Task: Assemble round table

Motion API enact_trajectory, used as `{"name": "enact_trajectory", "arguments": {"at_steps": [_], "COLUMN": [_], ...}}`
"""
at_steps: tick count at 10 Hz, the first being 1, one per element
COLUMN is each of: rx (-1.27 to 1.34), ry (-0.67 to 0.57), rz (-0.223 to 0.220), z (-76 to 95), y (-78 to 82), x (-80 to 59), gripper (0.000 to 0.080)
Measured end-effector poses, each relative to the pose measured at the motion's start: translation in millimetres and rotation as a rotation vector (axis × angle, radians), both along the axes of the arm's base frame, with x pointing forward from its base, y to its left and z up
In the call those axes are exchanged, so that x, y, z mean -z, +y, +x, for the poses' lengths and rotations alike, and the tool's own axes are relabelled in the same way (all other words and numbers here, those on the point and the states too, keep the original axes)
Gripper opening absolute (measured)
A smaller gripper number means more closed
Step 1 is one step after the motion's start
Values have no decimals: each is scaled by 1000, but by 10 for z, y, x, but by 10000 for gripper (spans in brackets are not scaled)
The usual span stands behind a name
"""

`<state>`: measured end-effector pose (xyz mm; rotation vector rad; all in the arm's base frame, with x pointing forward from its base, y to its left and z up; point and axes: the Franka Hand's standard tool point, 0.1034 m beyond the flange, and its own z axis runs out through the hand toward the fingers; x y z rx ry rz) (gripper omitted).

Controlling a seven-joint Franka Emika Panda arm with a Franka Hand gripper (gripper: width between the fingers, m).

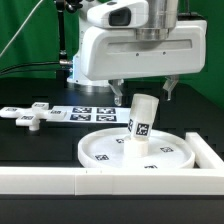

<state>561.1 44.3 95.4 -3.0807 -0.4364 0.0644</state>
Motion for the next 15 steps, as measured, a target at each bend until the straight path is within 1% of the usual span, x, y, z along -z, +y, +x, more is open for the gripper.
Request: {"name": "enact_trajectory", "arguments": {"at_steps": [2, 3, 4, 8, 9, 15], "rx": [-8, -11, -16, 2, 53, 754], "ry": [-2, -1, 2, 2, 3, 29], "rz": [1, 1, 1, 4, 4, 2], "z": [7, 13, 15, 15, 16, -1], "y": [-5, -4, -4, -5, -3, -32], "x": [14, 14, 16, 17, 17, 31], "gripper": [649, 541, 403, 404, 404, 406]}}
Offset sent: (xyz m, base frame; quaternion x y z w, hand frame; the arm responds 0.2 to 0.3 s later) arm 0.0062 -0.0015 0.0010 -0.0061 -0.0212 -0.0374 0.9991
